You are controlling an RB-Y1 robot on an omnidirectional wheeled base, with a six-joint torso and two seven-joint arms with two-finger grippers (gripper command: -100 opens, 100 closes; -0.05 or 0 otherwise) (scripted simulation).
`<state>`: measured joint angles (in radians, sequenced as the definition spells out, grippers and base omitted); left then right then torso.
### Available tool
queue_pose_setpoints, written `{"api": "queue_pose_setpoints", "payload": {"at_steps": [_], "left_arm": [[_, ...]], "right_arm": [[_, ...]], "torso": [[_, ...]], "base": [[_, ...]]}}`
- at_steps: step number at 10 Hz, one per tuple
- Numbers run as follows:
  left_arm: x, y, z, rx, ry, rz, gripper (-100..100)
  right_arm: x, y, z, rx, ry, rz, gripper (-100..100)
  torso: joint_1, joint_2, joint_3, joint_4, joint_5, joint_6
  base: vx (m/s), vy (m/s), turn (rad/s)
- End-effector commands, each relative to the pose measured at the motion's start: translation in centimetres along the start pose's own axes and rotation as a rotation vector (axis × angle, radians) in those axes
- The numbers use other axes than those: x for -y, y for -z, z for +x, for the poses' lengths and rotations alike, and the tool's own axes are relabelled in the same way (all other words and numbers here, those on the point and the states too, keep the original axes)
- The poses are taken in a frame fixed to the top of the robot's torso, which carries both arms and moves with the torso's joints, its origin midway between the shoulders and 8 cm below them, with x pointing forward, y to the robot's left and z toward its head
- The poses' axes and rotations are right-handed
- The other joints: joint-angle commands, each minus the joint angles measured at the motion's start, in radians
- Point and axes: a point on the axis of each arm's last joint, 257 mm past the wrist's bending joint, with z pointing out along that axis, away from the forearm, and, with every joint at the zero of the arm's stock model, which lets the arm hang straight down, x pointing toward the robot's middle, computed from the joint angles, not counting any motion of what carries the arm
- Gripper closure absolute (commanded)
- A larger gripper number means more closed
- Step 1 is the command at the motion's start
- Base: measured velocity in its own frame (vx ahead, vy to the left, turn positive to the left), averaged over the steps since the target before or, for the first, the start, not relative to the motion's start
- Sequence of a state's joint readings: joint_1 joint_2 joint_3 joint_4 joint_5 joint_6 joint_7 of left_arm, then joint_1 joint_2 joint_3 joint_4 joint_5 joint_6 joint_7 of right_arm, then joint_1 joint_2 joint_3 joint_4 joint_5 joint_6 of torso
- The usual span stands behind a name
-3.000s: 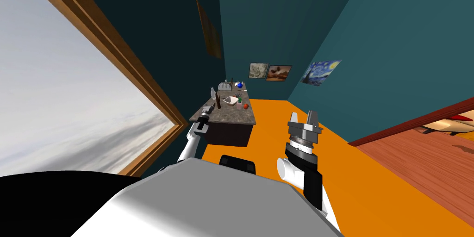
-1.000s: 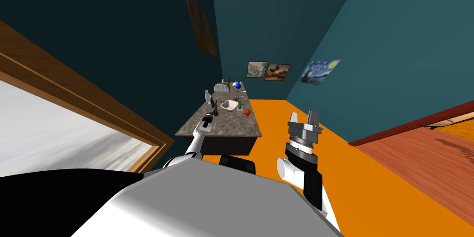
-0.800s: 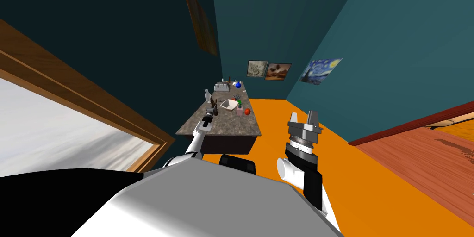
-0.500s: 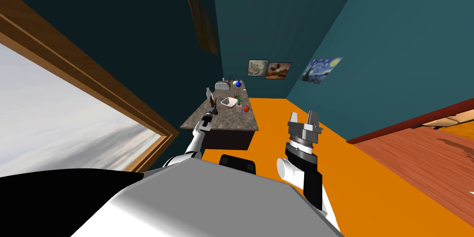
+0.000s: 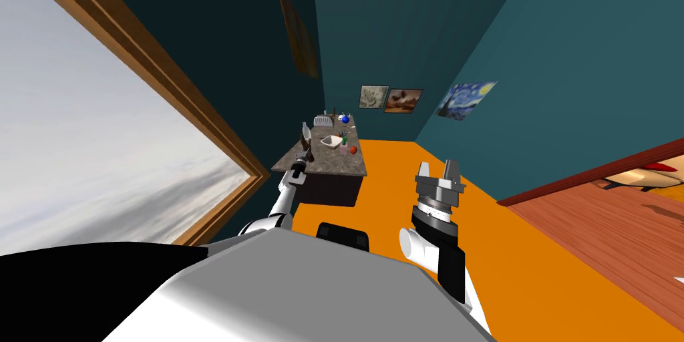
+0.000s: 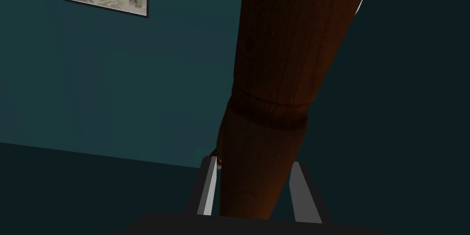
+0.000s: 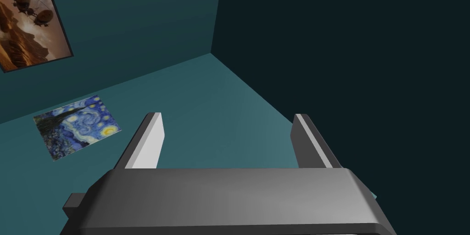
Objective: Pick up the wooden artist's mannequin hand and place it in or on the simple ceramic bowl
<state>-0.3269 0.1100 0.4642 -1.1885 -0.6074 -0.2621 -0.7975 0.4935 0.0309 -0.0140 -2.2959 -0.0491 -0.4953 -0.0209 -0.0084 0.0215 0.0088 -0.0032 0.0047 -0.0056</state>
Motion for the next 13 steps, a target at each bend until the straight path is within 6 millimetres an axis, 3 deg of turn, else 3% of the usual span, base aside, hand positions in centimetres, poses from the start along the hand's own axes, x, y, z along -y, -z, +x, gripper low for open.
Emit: {"api": "queue_pose_setpoints", "payload": {"at_steps": [1, 3, 7, 13], "left_arm": [[0.5, -1.4, -2.0, 0.025, 0.054, -0.014, 100], [0.9, -2.6, -3.5, 0.041, 0.094, -0.024, 100], [1.7, -5.0, -6.2, 0.066, 0.167, -0.042, 100], [1.9, -8.1, -9.8, 0.086, 0.205, -0.068, 100]], "right_arm": [[0.0, 0.0, 0.0, 0.000, 0.000, 0.000, 0], [0.0, 0.0, 0.0, 0.000, 0.000, 0.000, 0], [0.0, 0.0, 0.0, 0.000, 0.000, 0.000, 0], [0.0, 0.0, 0.0, 0.000, 0.001, 0.000, 0]], "torso": [[0.000, 0.000, 0.000, 0.000, 0.000, 0.000], [-0.003, -0.002, 0.000, 0.001, -0.001, 0.001], [0.003, -0.014, -0.007, -0.001, 0.001, 0.003], [0.007, -0.022, -0.012, -0.002, 0.001, 0.003]], "base": [[-0.238, -0.170, 0.084], [-0.145, -0.156, 0.040], [-0.044, -0.091, -0.003], [0.047, -0.048, -0.047]]}}
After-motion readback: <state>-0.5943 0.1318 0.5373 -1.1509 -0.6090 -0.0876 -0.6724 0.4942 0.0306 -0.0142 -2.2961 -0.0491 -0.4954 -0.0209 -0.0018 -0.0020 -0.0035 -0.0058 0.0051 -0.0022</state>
